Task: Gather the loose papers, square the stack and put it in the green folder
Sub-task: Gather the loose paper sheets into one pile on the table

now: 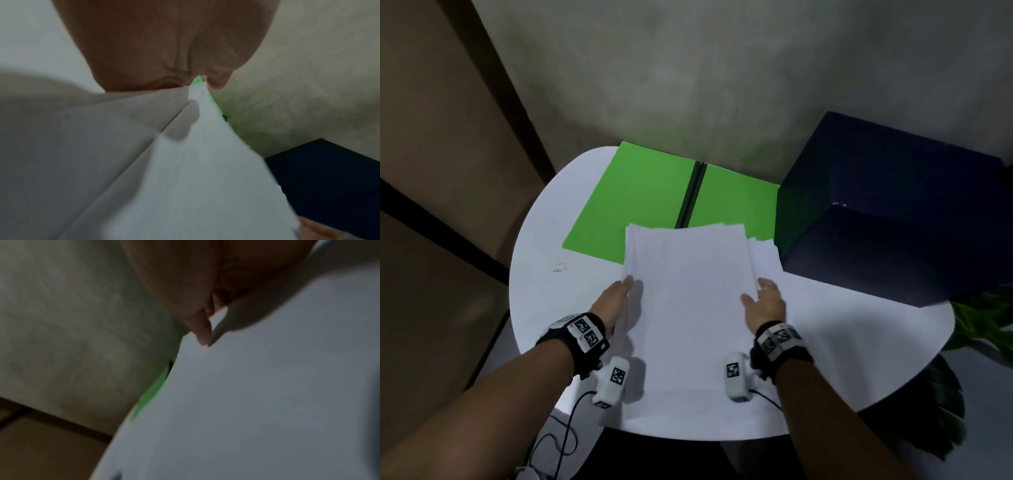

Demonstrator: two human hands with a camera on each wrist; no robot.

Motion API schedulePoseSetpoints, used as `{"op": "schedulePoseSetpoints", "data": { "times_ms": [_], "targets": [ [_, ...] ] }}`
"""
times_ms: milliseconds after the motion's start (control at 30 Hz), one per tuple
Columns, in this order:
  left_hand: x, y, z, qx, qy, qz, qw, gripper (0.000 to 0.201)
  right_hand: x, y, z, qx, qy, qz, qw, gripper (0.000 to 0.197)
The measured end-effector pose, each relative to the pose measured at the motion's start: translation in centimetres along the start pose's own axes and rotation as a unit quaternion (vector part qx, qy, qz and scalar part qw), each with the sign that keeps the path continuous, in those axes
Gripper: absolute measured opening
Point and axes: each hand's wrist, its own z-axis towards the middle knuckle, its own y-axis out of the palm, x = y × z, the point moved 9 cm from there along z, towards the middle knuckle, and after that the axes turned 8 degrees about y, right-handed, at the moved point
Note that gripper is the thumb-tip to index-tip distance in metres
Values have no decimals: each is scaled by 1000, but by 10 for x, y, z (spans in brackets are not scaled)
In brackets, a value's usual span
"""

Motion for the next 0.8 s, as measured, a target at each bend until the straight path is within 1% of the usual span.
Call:
{"op": "schedulePoseSetpoints", "data": {
  "times_ms": [33,67,100,133,167,200,233,300,400,500,567,633,733,800],
  "targets": [
    [1,3,-1,0,3,17,1000,74,6,20,-2,-25,7,-48,999,49],
    [5,5,-3,2,21,50,999,71,9,37,-4,-42,-7,-96,995,47],
    [12,6,-7,3,42,97,994,60,10,48,-5,-39,-34,-134,990,44],
    [16,5,-8,12,60,151,987,50,11,48,-4,-13,-57,-164,985,40],
    [19,2,-8,27,74,198,977,43,14,39,-3,28,-60,-184,981,38],
    [23,-3,-8,42,89,210,973,38,21,25,2,70,-40,-198,977,38],
    [27,-9,-9,50,103,199,973,35,31,10,6,98,-6,-207,973,42],
    [33,-24,-10,62,124,157,978,34,53,-12,14,118,54,-224,966,57],
    [28,-50,-12,86,110,125,982,36,70,-16,23,98,76,-237,964,82],
    [22,-61,-10,77,93,97,988,38,78,-19,28,96,90,-229,964,98],
    [23,-60,-11,63,90,89,990,37,77,-26,30,101,100,-237,961,101],
    [24,-55,-12,53,92,94,990,37,70,-26,30,100,87,-252,959,99],
    [26,-51,-13,53,101,101,988,37,54,-9,24,79,50,-272,958,97],
    [28,-54,-15,65,113,116,985,39,50,4,18,68,39,-301,950,95]
  ]
}}
